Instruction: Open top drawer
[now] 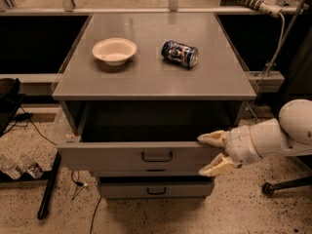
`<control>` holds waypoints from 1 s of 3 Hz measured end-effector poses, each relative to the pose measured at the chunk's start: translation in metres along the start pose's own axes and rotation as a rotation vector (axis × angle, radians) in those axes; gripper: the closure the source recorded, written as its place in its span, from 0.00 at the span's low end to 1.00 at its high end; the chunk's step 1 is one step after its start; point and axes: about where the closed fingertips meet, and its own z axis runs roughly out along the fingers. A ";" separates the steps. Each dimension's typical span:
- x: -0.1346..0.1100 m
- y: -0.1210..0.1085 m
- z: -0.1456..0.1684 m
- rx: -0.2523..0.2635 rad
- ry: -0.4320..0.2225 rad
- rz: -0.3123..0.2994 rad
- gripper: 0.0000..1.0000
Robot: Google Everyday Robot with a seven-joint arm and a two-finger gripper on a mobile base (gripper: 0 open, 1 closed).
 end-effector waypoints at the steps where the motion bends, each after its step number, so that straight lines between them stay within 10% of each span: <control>1: 0.000 0.000 0.000 0.000 0.000 0.000 0.00; 3: 0.027 -0.027 0.030 0.008 0.043 0.026 0.00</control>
Offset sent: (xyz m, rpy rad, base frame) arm 0.0000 0.0000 0.0000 0.0000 0.0000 0.0000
